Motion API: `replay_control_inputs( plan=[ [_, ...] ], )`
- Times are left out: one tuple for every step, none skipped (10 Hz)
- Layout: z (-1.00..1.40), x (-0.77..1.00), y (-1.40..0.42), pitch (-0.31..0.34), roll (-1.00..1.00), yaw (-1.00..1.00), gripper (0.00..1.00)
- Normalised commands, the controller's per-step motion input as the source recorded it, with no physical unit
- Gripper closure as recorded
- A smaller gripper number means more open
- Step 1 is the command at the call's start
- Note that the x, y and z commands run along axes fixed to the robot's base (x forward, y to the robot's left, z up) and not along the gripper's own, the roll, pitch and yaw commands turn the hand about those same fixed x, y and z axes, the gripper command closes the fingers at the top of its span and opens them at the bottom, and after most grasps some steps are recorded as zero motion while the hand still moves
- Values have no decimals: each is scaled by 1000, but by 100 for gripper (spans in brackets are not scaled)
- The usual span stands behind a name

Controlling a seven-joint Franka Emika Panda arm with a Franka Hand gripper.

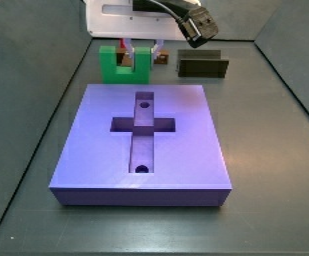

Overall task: Pick up the green object. Move up. Move to above the board. Insert the green object.
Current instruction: Pick up the green object, then move up, then move to above the board.

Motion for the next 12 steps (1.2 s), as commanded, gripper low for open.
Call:
replay_control_inputs(
  plan=[
    [0, 0, 0, 0, 0, 0, 100],
    [833, 0, 0, 0, 0, 0, 100],
    [717, -72, 34, 62, 7, 8, 100],
    [502, -76, 24, 79, -2, 6, 100],
    [243, -24, 7, 50, -20, 5, 100],
    [1400, 0, 0, 0, 0, 0, 100],
    [1400, -4, -1, 17, 0, -2, 100],
    [1400, -36, -3, 17, -21, -3, 100],
    [1400, 12, -5, 17, -34, -4, 100],
    [1400, 49, -5, 49, -35, -5, 100],
    [790, 43, -5, 99, -27, -8, 100],
    [433, 40, -3, 83, -28, -7, 100]
  ],
)
